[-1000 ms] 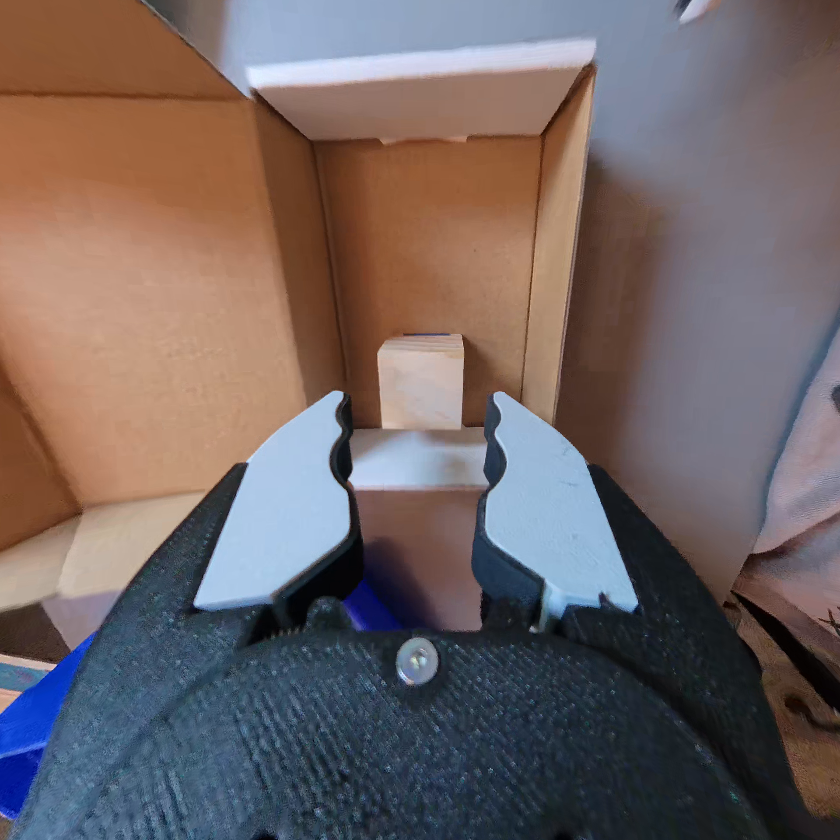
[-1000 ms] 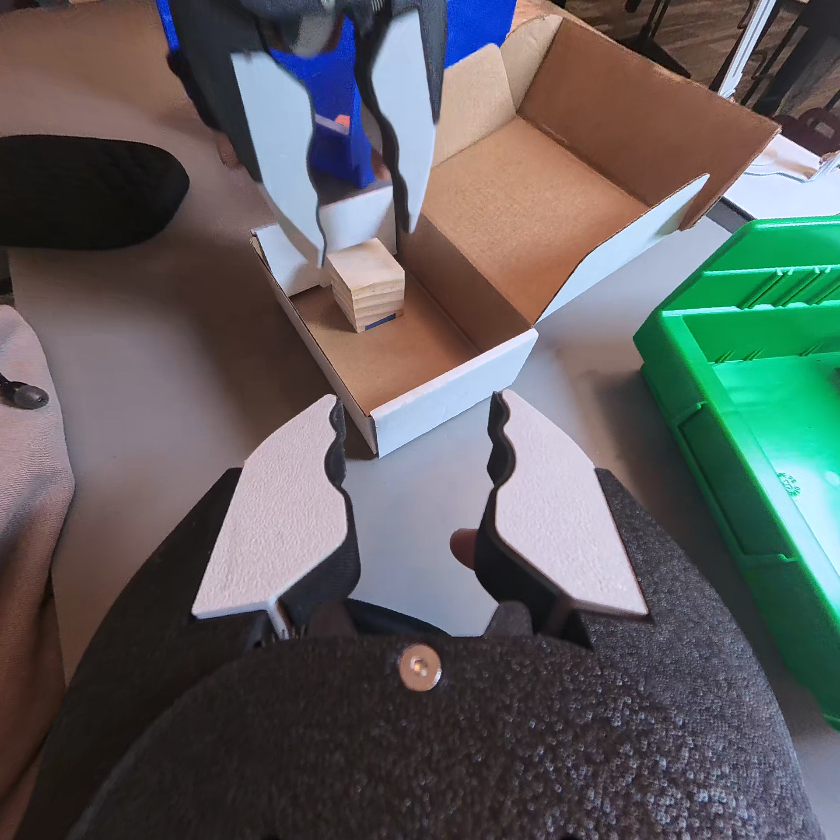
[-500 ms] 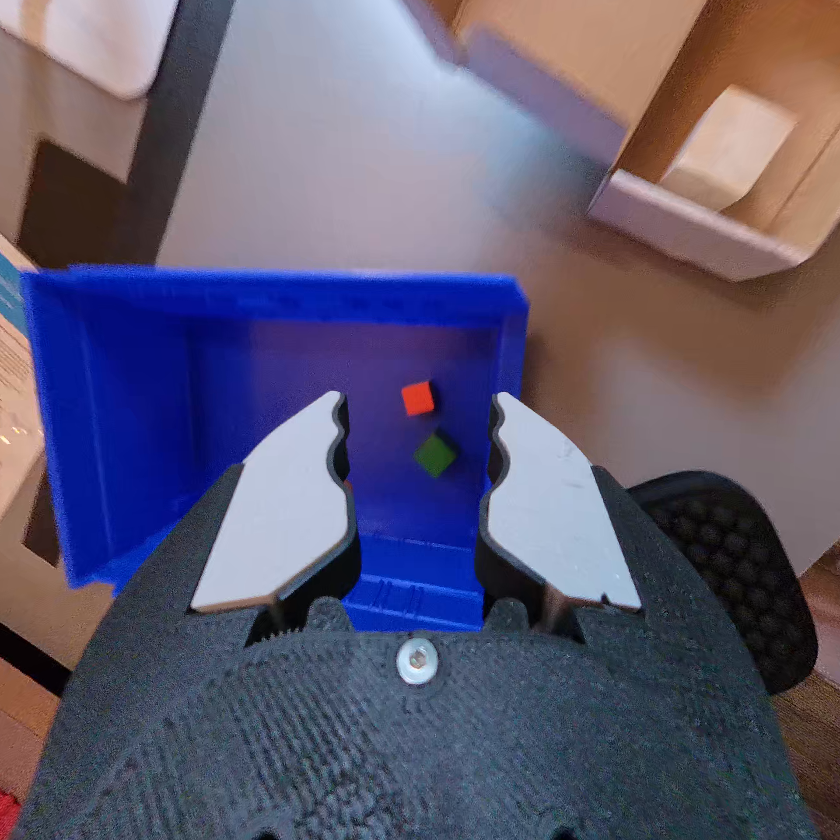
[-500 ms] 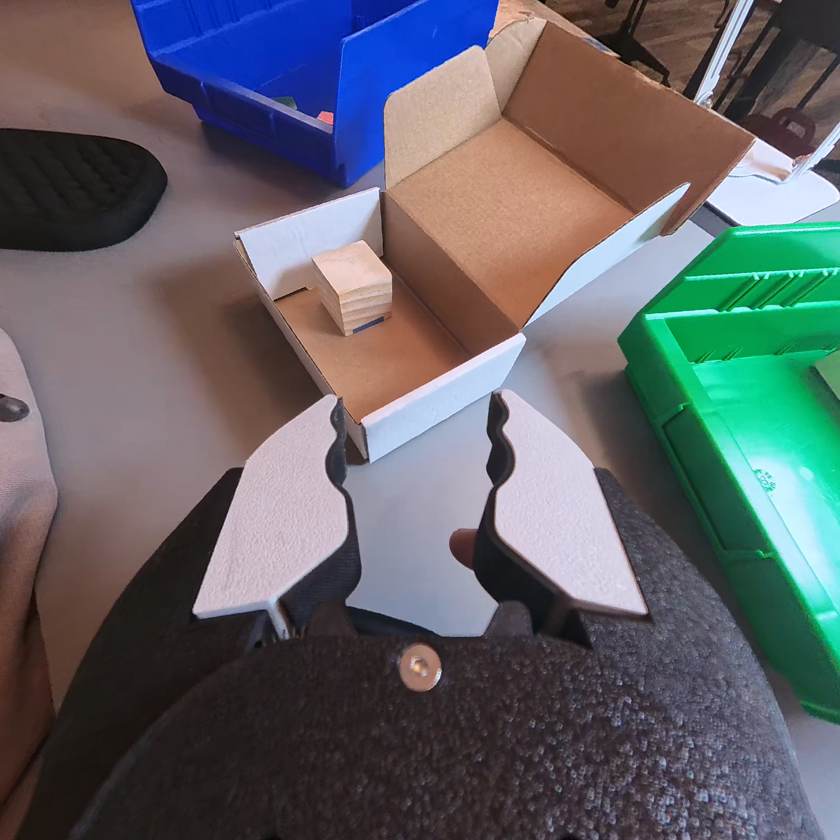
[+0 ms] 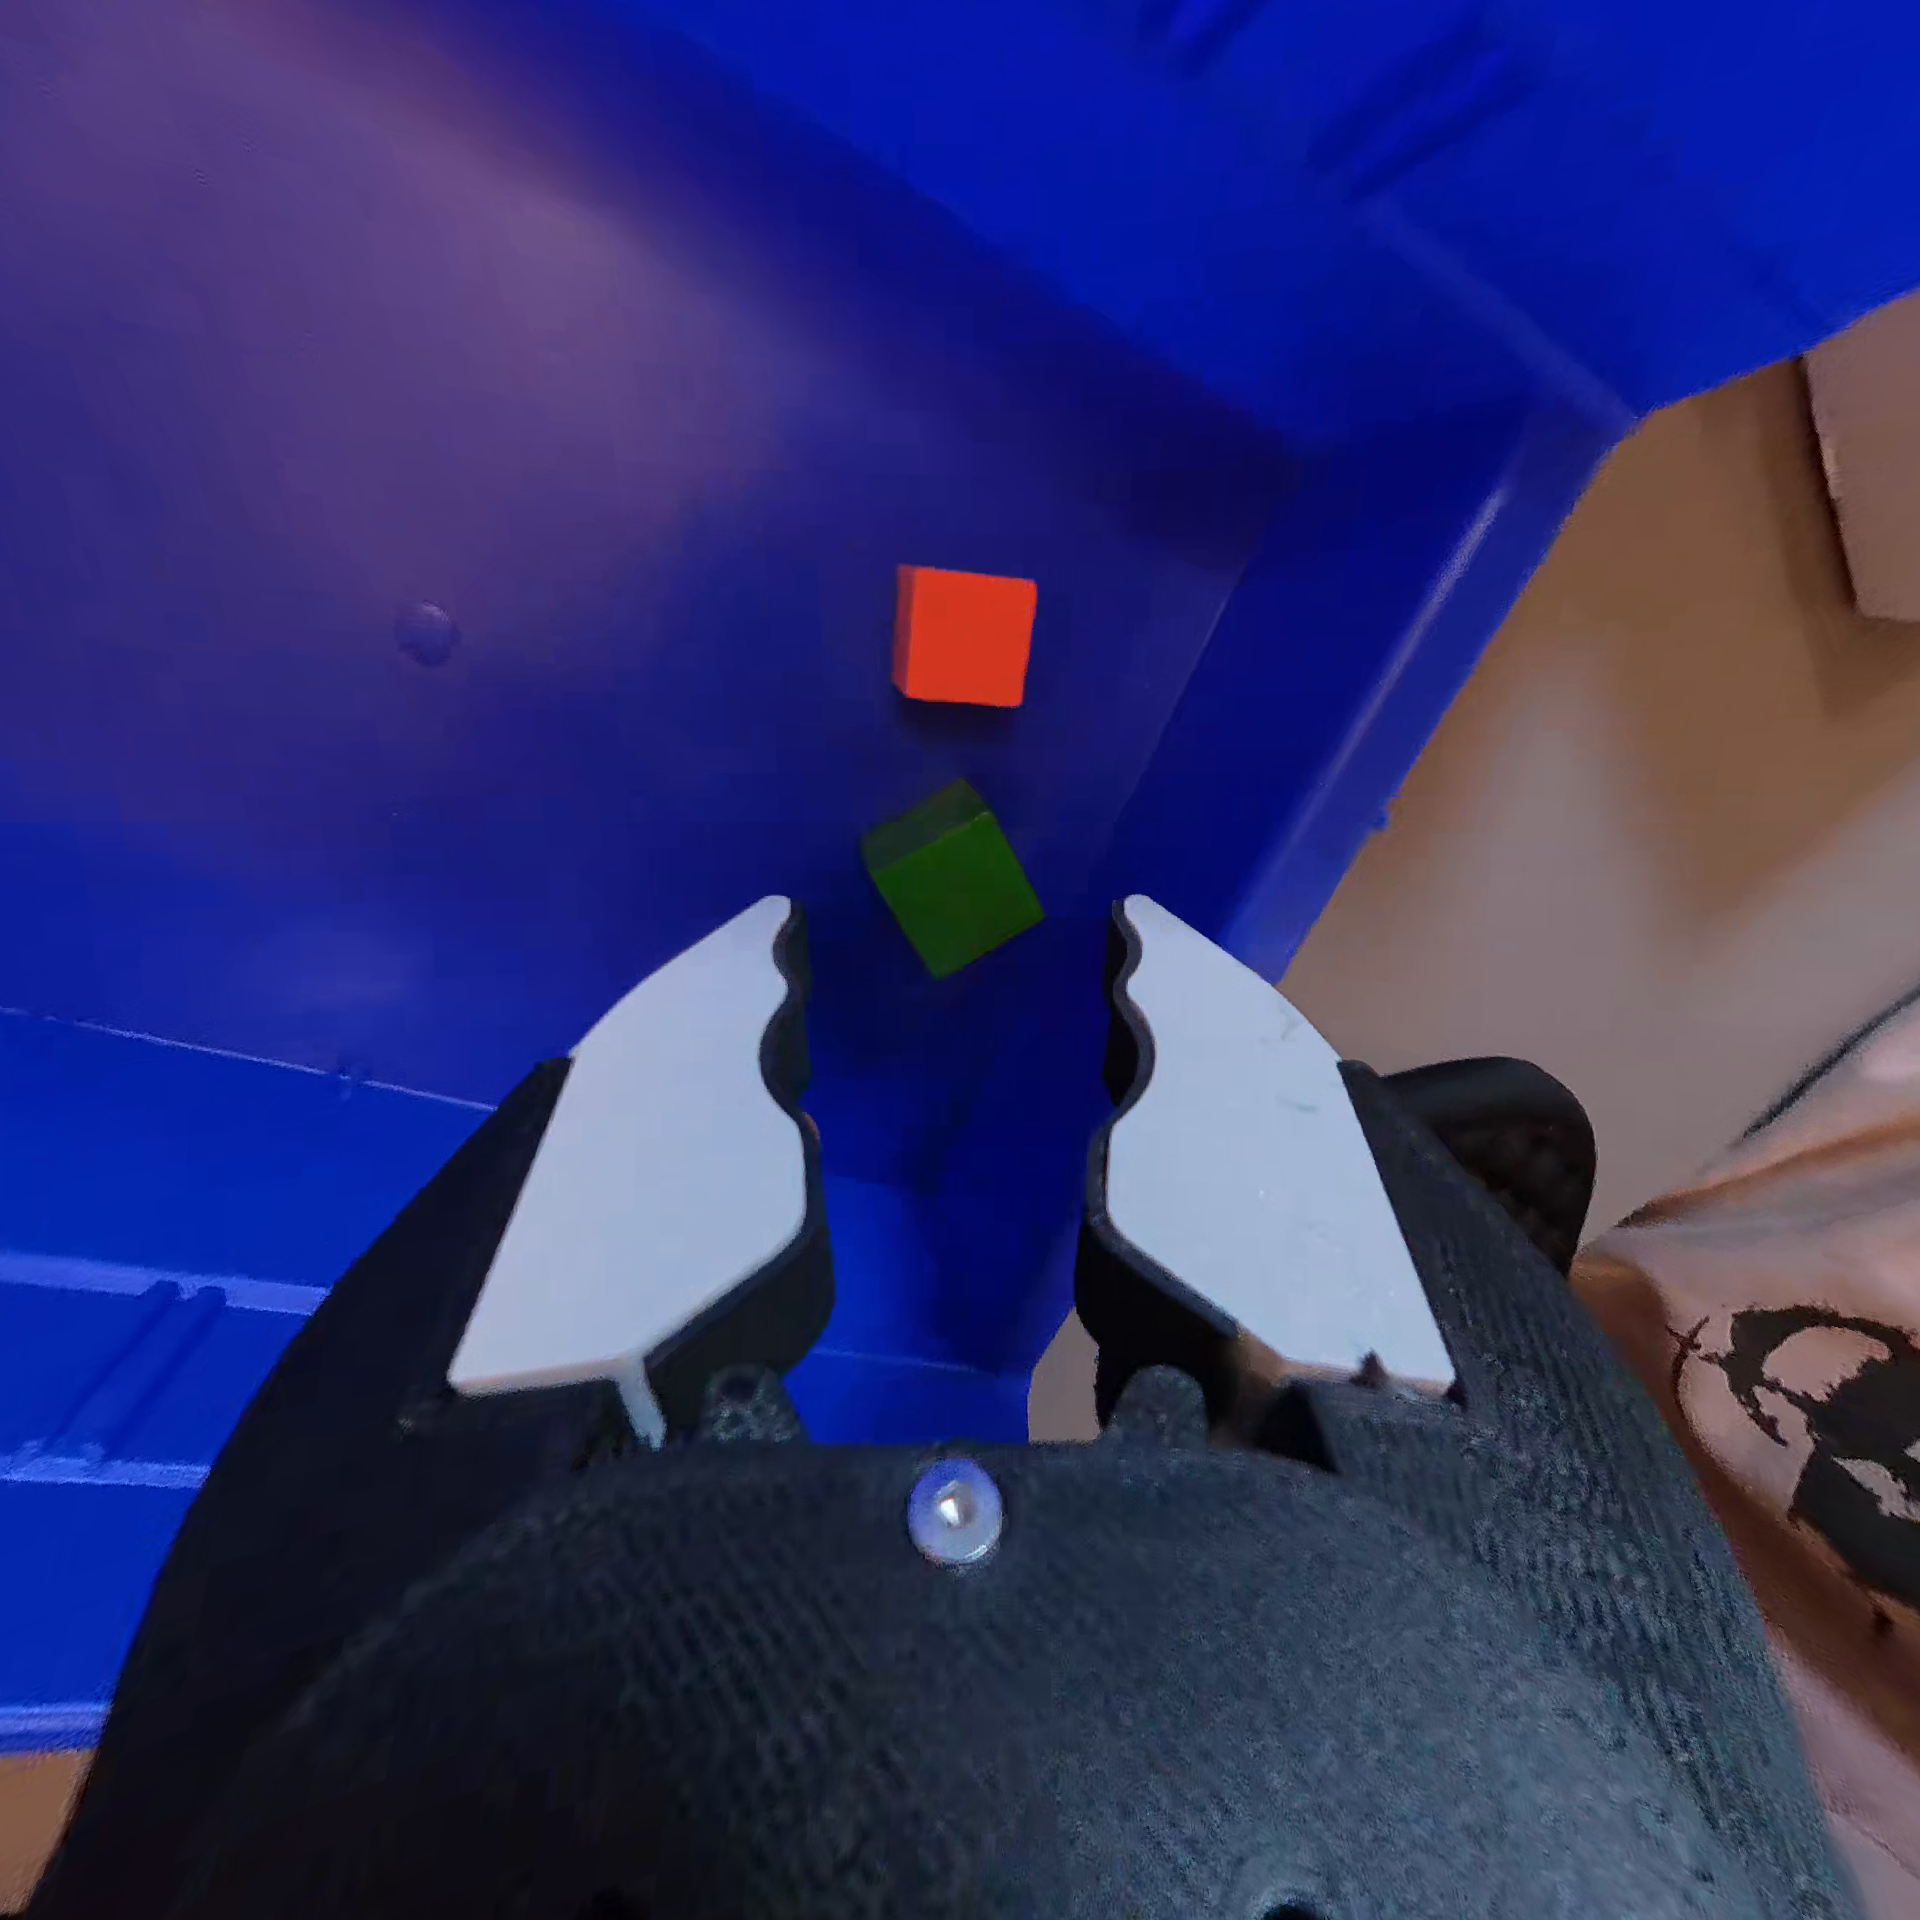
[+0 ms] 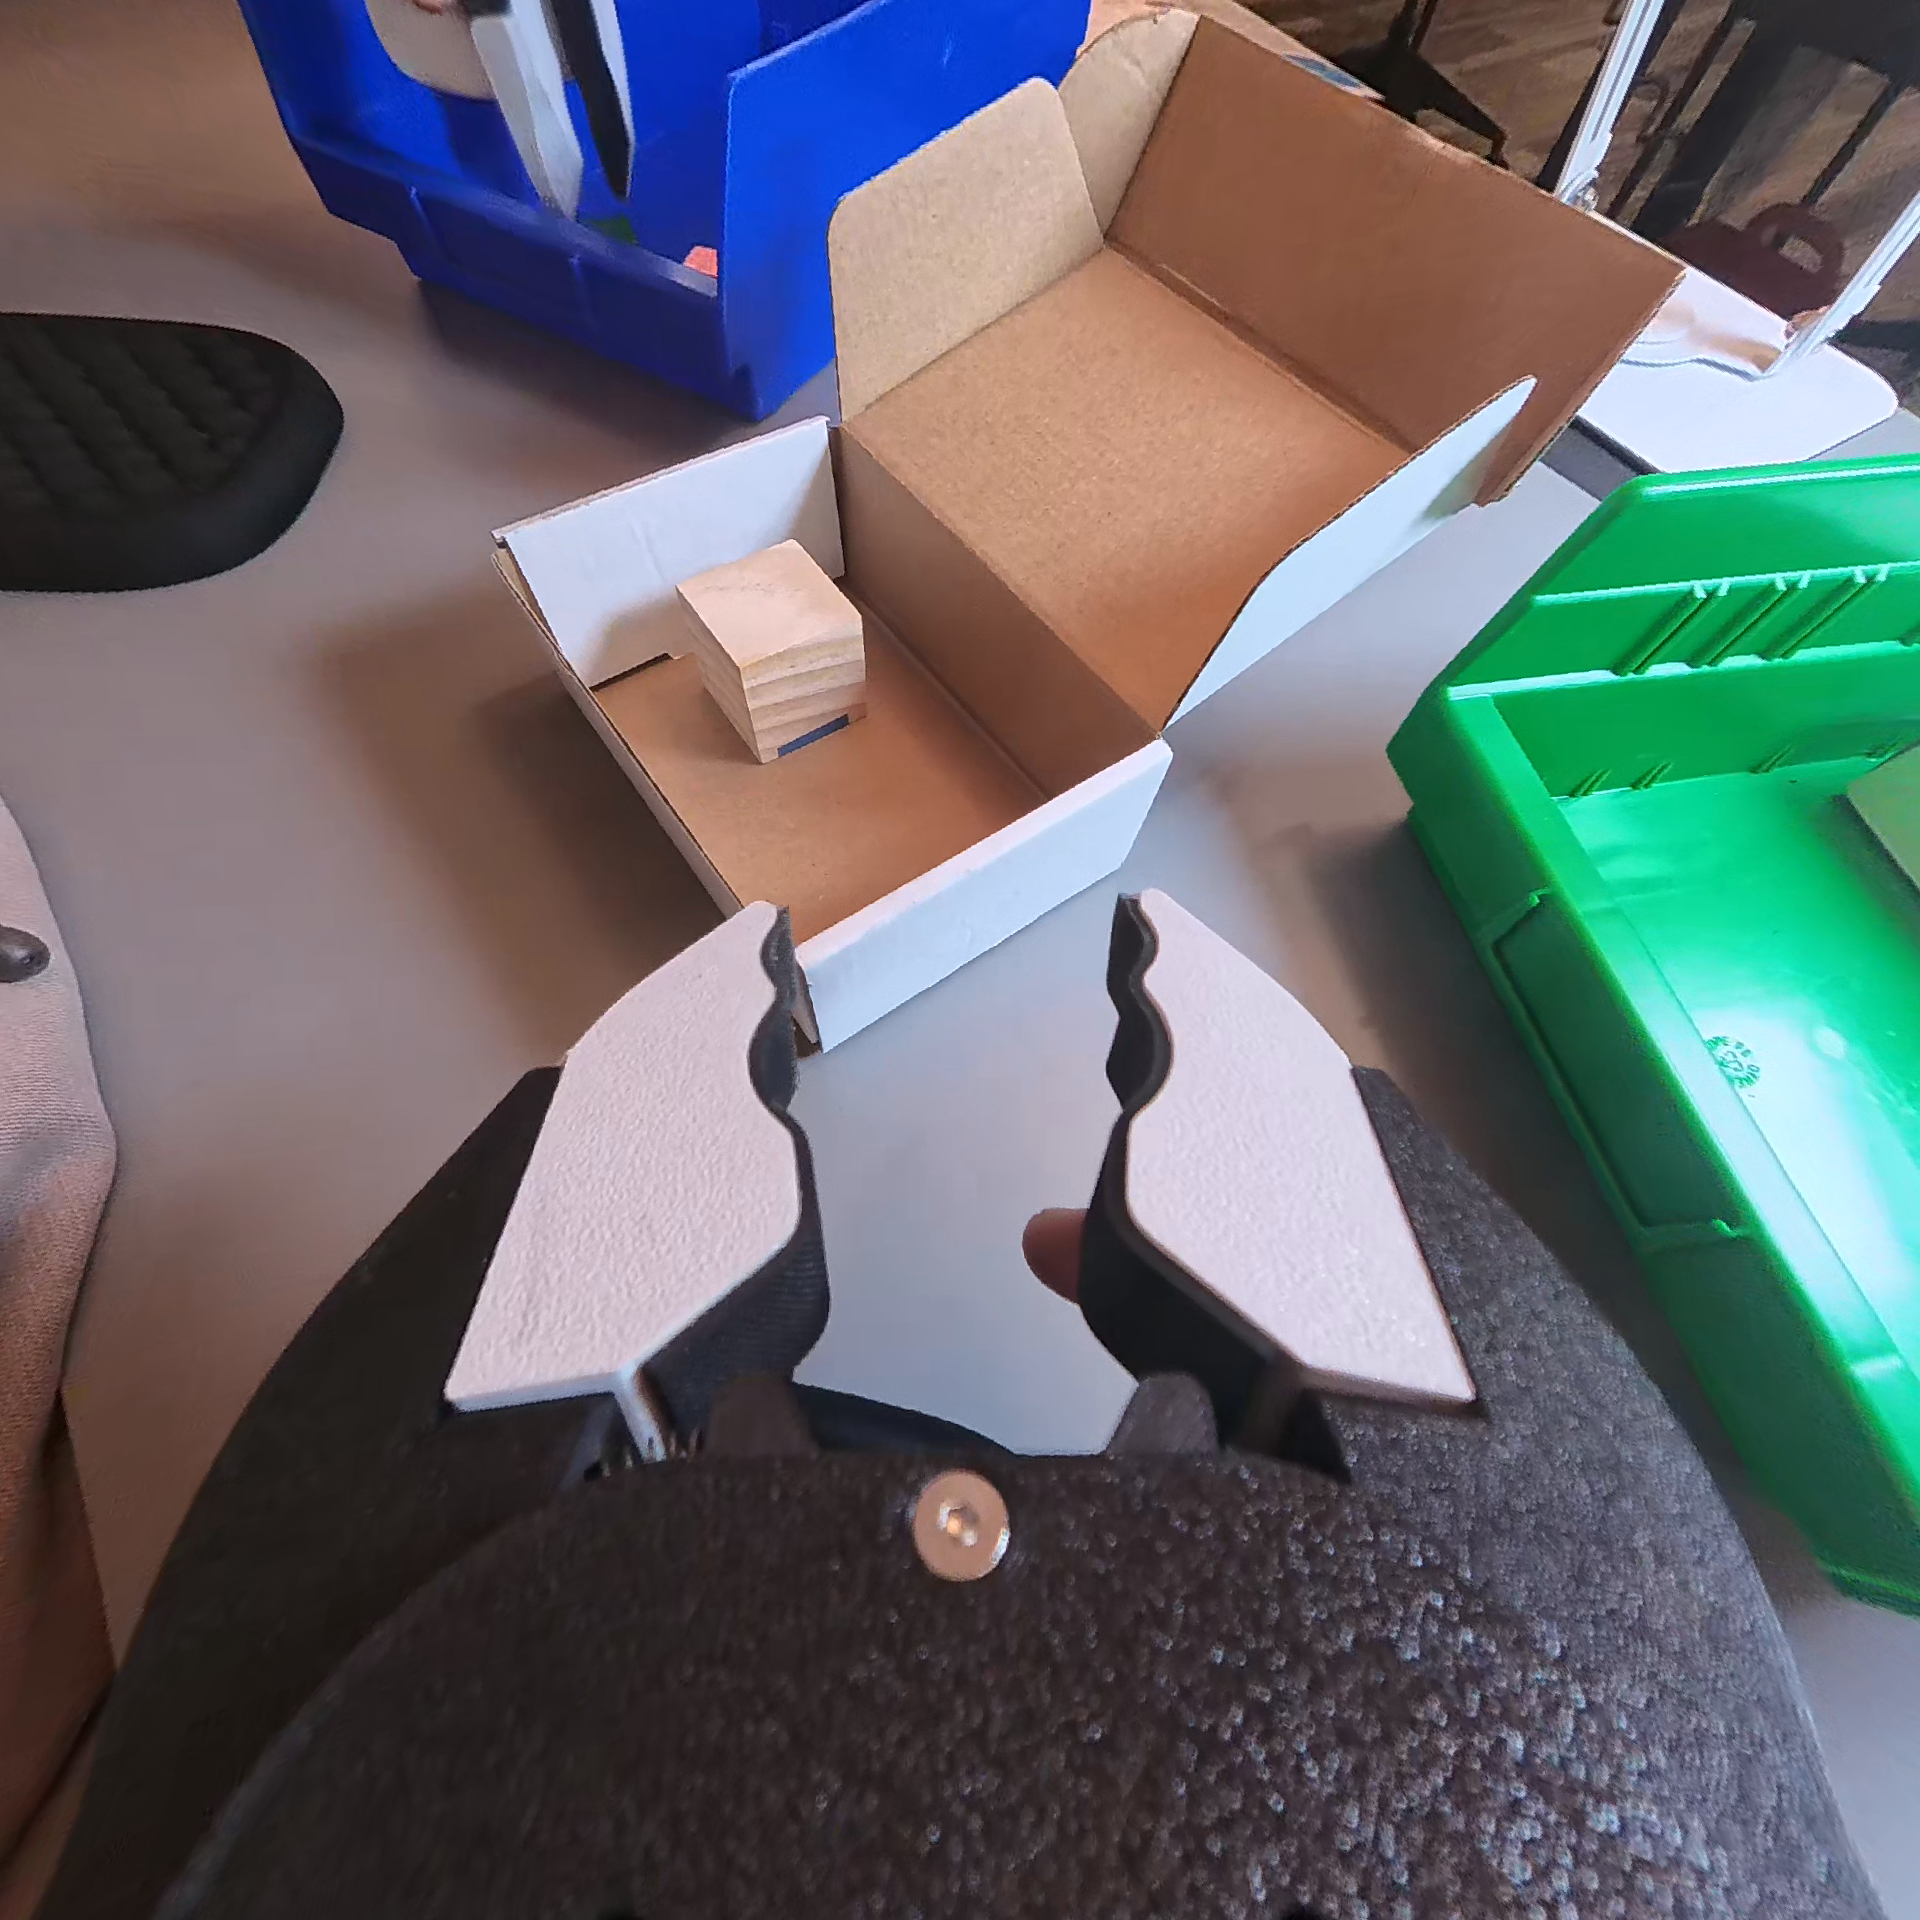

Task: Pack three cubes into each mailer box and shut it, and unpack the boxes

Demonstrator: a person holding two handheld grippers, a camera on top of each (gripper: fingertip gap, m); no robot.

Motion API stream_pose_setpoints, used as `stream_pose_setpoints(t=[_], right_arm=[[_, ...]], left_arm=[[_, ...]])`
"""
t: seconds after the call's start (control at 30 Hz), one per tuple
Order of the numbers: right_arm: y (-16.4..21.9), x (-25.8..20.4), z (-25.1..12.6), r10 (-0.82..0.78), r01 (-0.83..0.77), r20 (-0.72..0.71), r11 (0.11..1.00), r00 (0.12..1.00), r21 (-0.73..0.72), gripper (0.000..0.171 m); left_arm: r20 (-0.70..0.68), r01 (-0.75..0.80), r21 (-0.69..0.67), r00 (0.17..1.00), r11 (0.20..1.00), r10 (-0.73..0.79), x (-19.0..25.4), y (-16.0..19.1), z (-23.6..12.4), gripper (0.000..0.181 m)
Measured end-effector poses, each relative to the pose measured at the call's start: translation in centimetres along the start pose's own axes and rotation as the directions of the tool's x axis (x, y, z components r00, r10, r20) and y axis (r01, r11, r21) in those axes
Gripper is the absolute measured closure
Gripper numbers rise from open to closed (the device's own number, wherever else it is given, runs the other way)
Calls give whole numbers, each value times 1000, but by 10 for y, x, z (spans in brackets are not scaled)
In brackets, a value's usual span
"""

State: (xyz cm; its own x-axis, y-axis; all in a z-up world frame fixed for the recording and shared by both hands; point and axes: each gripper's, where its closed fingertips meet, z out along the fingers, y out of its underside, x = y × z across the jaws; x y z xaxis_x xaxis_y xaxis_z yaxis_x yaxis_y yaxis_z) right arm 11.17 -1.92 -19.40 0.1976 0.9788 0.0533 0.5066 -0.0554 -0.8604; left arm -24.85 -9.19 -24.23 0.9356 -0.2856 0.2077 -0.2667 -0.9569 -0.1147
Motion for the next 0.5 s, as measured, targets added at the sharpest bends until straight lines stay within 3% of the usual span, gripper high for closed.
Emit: stream_pose_setpoints(t=[0.17,0.27,0.4,0.5], right_arm=[[1,1,-3,3,-3,-8,1000,1000,6,114],[0,1,-4,8,-8,-3,1000,1000,13,115],[0,1,-5,7,-7,0,1000,1000,19,115],[-1,0,-4,7,-8,11,1000,1000,20,115]], left_arm=[[53,-4,-67,999,998,8,-5,4,13,137],[143,-88,-76,985,993,98,-10,-3,8,146],[208,-243,45,951,969,228,8,-37,-41,149],[241,-417,101,891,903,385,47,-63,-81,151]])
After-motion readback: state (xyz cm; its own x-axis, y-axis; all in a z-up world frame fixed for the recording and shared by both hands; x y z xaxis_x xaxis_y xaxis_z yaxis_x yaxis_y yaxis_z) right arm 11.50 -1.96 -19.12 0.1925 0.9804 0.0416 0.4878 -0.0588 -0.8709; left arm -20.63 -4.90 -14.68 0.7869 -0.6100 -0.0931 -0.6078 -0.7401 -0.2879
